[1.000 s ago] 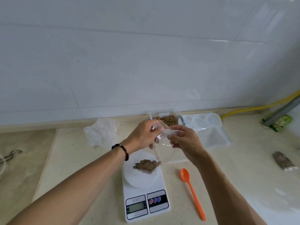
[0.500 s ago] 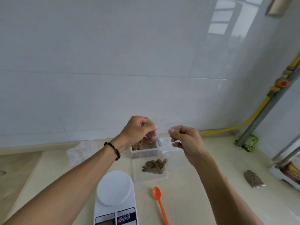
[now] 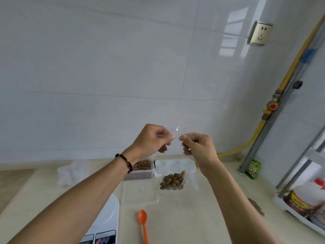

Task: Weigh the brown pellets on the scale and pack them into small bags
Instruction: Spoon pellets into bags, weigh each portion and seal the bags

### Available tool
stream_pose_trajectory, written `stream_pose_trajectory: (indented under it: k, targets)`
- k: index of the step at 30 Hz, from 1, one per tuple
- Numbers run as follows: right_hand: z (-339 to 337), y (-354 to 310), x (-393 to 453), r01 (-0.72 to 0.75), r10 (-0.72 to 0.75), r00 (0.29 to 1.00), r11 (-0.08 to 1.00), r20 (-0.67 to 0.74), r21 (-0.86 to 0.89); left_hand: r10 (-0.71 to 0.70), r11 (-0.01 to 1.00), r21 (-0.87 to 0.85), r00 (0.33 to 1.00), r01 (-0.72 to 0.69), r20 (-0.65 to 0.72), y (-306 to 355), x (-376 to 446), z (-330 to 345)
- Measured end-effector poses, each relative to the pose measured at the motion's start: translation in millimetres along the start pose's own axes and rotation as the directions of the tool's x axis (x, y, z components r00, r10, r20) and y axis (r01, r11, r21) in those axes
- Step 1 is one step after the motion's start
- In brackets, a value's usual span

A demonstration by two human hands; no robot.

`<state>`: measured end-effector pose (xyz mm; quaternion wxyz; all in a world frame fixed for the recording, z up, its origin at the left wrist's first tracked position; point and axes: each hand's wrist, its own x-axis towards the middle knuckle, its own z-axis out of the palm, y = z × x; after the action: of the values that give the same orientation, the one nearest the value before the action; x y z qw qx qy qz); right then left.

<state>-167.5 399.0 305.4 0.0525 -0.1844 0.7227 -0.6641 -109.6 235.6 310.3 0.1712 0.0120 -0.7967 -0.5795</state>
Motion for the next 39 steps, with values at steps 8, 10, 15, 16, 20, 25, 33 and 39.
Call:
stream_pose_trajectory:
  k: [8, 10, 15, 16, 20, 25, 33, 39]
  targets:
    - [-23.9, -0.6, 6.3, -0.055, 0.051, 0.998, 0.988, 0.033, 0.147, 0.093, 0.991, 0.098, 0.994, -0.087, -0.052, 0.2, 12.2, 9.8]
    - [-21.8, 2.5, 9.6, -0.046, 0.044, 0.999, 0.993, 0.02, 0.112, 0.095, 0.991, 0.102, 0.995, -0.091, -0.034, -2.0, 17.3, 13.8]
    - [-20.6, 16.3, 21.1, -0.04, 0.039, 0.998, 0.999, 0.055, 0.012, 0.015, 0.997, 0.077, 0.991, -0.025, 0.134, -13.8, 30.5, 12.1]
    - [-21.7, 18.9, 23.0, -0.056, 0.055, 0.995, 0.998, 0.08, 0.012, 0.021, 0.995, 0.095, 0.991, -0.034, 0.135, -18.1, 33.8, 13.8]
    - [-37.1, 36.9, 26.5, -0.108, 0.105, 0.994, 0.989, 0.034, 0.098, 0.017, 0.994, 0.108, 0.996, -0.027, 0.087, -37.1, 48.0, 26.7]
    - [-66.8, 63.1, 22.5, -0.106, 0.108, 0.988, 0.994, -0.108, 0.024, -0.051, 0.999, 0.003, 0.967, 0.052, 0.251, -55.3, 58.6, 58.2]
    - [-139.6, 124.7, 16.3, -0.23, 0.25, 0.963, 0.958, -0.104, 0.172, -0.059, 0.998, 0.047, 0.933, 0.046, 0.354, -76.2, 75.2, 164.4]
    - [-226.3, 189.9, 17.0, -0.368, 0.367, 0.929, 0.929, 0.056, 0.024, -0.252, 0.963, 0.001, 0.902, 0.269, 0.35, -119.0, 84.4, 259.4]
